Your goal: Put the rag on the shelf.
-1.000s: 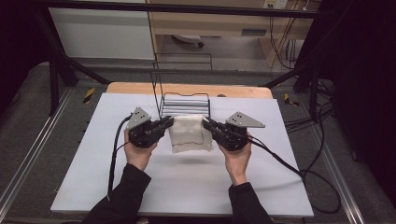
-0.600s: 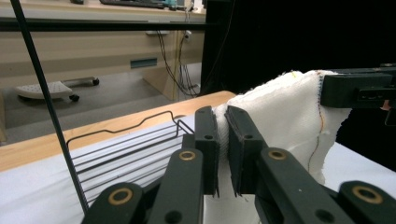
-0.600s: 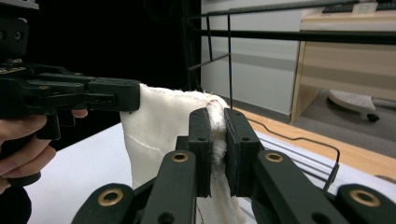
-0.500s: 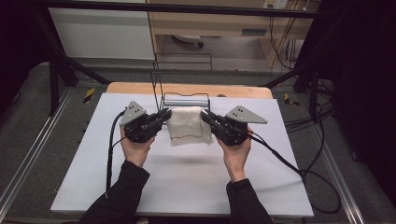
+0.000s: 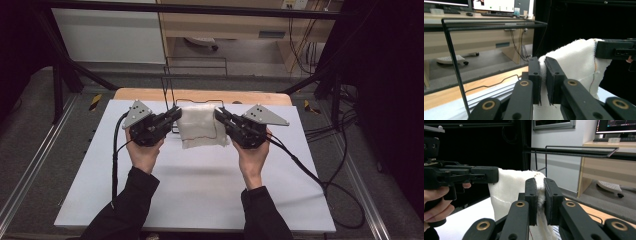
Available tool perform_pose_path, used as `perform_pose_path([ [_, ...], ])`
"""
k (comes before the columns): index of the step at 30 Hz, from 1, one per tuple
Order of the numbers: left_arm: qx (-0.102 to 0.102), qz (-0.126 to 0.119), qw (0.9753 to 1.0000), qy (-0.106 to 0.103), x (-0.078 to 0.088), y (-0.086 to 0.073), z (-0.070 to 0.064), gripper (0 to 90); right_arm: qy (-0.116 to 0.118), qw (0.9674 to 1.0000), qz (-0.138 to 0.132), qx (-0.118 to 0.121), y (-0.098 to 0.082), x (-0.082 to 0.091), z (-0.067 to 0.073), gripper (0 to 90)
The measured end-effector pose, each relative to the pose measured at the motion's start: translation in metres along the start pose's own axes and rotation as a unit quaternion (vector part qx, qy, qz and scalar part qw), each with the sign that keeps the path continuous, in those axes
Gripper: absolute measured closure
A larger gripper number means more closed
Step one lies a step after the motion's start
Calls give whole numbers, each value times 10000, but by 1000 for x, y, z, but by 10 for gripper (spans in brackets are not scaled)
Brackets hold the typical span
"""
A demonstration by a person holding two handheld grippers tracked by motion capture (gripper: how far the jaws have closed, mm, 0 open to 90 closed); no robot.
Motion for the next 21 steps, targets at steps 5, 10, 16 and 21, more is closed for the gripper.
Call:
perform_pose_path([
  [5, 3, -90, 10000, -4, 0, 7, 1, 830, -20, 9999, -103, 17, 7, 0, 0, 823],
  [10, -24, -188, 9998, 31, 1, 16, 3, 830, -25, 9998, -206, 20, 15, -1, 1, 823],
  [16, -31, -306, 9995, 67, 1, 25, 5, 830, -33, 9995, -315, 25, 24, -4, 2, 823],
  [21, -47, -414, 9991, 103, 0, 35, 8, 831, -51, 9992, -400, 73, 31, -6, 2, 823],
])
Point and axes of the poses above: each handheld gripper's, and its own axes: x roughly backward along the jaws, y roughly out of its top, z roughly to its left, the point moved 5 cm from there along -x, roughly forward along the jaws, and after that the axes turned 7 degrees about -x, right-handed, at the moved point
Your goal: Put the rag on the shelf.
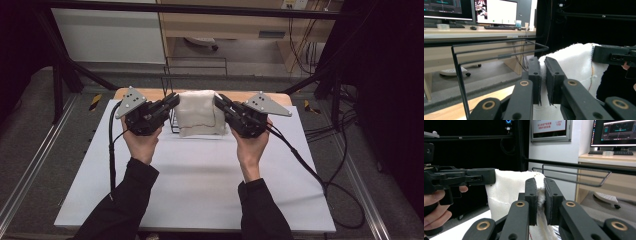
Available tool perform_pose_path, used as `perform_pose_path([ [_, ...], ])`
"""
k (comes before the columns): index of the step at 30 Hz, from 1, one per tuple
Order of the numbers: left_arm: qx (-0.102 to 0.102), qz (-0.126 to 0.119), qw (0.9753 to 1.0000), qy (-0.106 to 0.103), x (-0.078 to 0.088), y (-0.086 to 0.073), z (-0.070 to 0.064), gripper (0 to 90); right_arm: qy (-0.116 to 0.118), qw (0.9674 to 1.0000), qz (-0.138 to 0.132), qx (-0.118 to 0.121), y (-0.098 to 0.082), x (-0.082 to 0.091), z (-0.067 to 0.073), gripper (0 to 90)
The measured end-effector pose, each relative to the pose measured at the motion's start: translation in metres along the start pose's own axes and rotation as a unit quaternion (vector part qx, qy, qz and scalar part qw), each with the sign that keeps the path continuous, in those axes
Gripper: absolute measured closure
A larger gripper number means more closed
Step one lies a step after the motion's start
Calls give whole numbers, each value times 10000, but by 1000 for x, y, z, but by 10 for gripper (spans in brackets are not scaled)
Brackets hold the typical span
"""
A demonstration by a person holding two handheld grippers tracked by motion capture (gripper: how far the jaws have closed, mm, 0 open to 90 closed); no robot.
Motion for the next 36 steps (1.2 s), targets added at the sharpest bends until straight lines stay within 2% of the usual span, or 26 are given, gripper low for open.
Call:
perform_pose_path([
  [1, -49, -12, 10000, 29, 0, 2, 2, 830, 7, 10000, -18, 10, 2, -1, 0, 823],
  [2, -5, -31, 10000, 5, 0, 4, 2, 831, 2, 10000, -42, -1, 4, -1, 0, 823],
  [6, -73, -105, 9999, 73, -2, 12, 5, 831, -27, 9999, -115, 43, 11, -4, 1, 823],
  [9, -53, -156, 9998, 89, -3, 17, 7, 830, -47, 9998, -159, 63, 16, -6, 2, 823],
  [17, -61, -186, 9998, 101, -5, 28, 12, 830, -77, 9996, -241, 124, 28, -12, 2, 823],
  [20, -129, -214, 9996, 158, -6, 33, 15, 831, -75, 9995, -269, 131, 32, -14, 3, 823],
  [27, -55, -292, 9994, 174, -9, 41, 20, 831, -94, 9993, -322, 148, 43, -20, 4, 823],
  [36, -110, -332, 9992, 210, -11, 55, 27, 831, -105, 9990, -387, 172, 53, -27, 4, 824],
])
Point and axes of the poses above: each handheld gripper's, and its own axes: x roughly backward along the jaws, y roughly out of its top, z roughly to its left, the point moved 5 cm from there along -x, roughly forward along the jaws, and after that the axes turned 7 degrees about -x, right-handed, at the moved point
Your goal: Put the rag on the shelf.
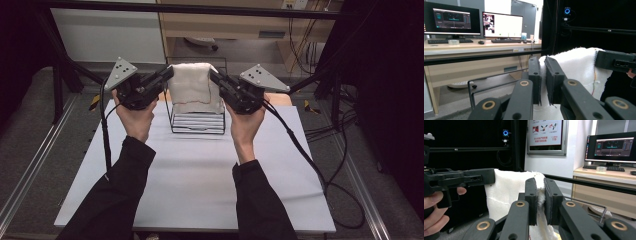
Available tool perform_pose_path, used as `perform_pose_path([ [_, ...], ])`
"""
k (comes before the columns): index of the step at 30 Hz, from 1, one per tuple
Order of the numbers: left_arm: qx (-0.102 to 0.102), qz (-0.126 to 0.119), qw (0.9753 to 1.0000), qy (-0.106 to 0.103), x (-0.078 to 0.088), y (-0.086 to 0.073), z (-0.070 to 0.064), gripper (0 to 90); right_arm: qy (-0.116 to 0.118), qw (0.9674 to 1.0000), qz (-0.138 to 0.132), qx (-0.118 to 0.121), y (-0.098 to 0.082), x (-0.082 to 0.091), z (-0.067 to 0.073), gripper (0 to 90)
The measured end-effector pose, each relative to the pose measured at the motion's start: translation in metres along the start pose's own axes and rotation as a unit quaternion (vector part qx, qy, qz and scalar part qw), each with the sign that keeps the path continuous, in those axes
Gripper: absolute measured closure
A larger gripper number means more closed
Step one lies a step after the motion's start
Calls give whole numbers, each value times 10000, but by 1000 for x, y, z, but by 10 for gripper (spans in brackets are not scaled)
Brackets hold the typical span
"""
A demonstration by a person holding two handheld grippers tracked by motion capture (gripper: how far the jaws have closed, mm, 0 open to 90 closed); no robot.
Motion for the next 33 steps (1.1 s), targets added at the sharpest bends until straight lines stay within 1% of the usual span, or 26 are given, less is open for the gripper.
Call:
perform_pose_path([
  [5, -22, -44, 10000, 23, -2, 7, 2, 831, -6, 10000, -48, -40, 6, -4, -1, 824],
  [13, -36, -123, 9999, 79, -7, 18, 9, 831, -61, 9999, -94, 37, 18, -13, -1, 824],
  [18, -58, -134, 9998, 102, -12, 23, 13, 831, -94, 9998, -134, 65, 25, -17, -4, 824],
  [23, -98, -108, 9998, 137, -16, 29, 17, 831, -110, 9998, -158, 31, 28, -22, -6, 824],
  [28, -96, -118, 9998, 154, -19, 33, 21, 831, -118, 9998, -173, -16, 31, -28, -8, 824],
  [33, -121, -139, 9997, 179, -23, 41, 25, 831, -140, 9997, -179, 46, 38, -33, -10, 824],
])
Point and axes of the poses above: each handheld gripper's, and its own axes: x roughly backward along the jaws, y roughly out of its top, z roughly to its left, the point moved 5 cm from there along -x, roughly forward along the jaws, and after that the axes turned 7 degrees about -x, right-handed, at the moved point
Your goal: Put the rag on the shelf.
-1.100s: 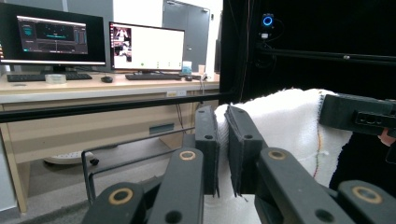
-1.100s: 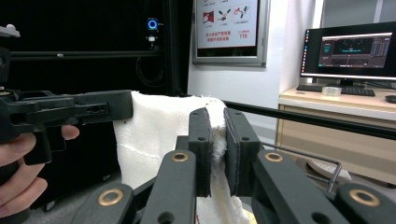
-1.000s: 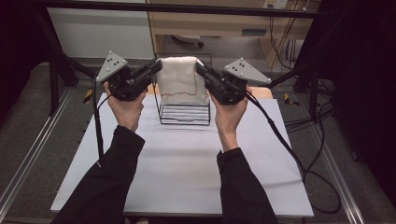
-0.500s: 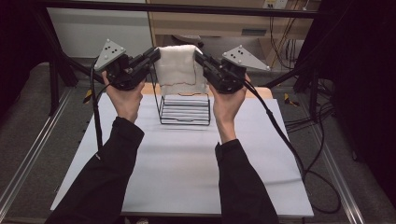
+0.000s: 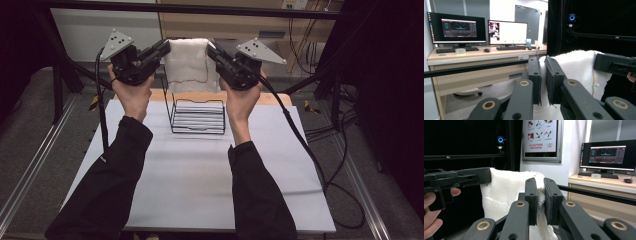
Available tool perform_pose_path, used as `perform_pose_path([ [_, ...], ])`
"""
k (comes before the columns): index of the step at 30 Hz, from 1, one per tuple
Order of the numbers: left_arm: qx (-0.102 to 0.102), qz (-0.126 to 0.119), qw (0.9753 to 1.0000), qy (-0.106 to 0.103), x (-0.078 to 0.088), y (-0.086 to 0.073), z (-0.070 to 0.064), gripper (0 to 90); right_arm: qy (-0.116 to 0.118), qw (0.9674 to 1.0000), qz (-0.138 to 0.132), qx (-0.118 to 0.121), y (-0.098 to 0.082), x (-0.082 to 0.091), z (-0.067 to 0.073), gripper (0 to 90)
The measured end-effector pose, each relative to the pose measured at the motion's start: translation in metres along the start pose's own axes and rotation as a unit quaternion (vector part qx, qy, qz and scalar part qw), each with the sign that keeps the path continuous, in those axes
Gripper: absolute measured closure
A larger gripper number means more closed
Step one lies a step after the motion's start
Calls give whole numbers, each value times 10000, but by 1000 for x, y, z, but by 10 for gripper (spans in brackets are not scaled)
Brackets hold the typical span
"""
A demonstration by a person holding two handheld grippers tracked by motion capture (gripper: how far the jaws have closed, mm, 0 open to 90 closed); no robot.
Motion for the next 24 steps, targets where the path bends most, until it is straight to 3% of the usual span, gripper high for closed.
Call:
perform_pose_path([
  [10, -23, -21, 10000, 60, -11, 8, 11, 831, -43, 10000, -33, 47, 11, -13, -4, 824],
  [24, -37, 74, 9997, 209, -34, 14, 23, 831, -182, 9998, 33, -66, 17, -38, -21, 824],
])
Point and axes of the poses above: each handheld gripper's, and its own axes: x roughly backward along the jaws, y roughly out of its top, z roughly to its left, the point moved 5 cm from there along -x, roughly forward along the jaws, and after that the axes turned 7 degrees about -x, right-handed, at the moved point
